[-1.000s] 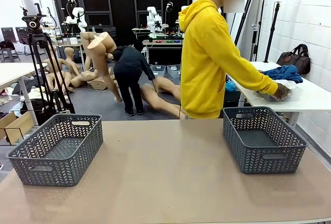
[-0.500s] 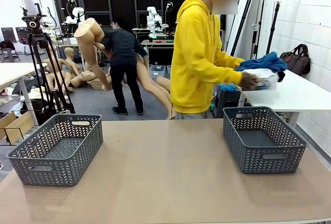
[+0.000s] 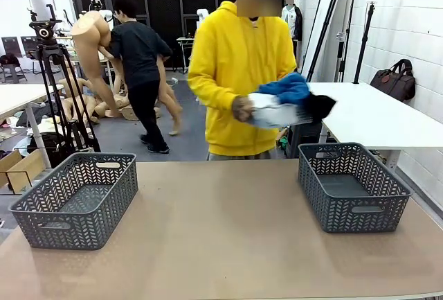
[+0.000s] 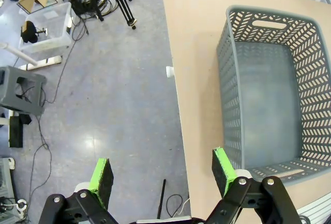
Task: Sort the tops and bottoms.
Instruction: Lift clothes from the center of the table with your left hand.
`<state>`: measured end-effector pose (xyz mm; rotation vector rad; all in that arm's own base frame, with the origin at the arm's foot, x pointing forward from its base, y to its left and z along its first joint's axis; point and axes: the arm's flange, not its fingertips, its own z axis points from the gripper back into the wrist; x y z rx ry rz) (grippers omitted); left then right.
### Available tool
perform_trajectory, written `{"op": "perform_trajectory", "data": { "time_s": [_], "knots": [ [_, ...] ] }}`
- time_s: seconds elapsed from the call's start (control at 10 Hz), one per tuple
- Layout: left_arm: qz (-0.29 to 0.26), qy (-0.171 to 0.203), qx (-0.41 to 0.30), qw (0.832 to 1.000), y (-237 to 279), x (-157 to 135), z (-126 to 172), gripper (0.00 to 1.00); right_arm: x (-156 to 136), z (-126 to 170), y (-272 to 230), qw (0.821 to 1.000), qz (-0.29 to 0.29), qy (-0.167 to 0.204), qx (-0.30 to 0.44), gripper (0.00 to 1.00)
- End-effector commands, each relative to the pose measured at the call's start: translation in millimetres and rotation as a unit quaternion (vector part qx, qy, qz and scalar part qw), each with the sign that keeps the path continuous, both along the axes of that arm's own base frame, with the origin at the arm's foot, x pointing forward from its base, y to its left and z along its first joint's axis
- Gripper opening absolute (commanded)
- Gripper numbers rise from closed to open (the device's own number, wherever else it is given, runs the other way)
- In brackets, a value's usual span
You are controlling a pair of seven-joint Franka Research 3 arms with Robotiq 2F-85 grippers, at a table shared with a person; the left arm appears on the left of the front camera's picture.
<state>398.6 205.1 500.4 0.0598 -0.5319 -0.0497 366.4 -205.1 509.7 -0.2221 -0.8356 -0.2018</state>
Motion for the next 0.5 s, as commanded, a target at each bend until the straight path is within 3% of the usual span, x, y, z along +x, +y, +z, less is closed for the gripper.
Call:
{"op": "perform_trajectory", "data": {
  "time_s": [0.0, 0.4],
  "knots": [
    [-0.001, 0.004, 0.008, 1.000, 3.6, -0.7, -0.5, 1.00, -1.2, 0.0, -0.5, 1.000, 0.002, 0.005, -0.004, 1.00],
    [-0.001, 0.004, 0.008, 1.000, 3.6, -0.7, -0.5, 1.00, -1.2, 0.0, -0.5, 1.000, 0.002, 0.005, -0.004, 1.00]
  ]
}}
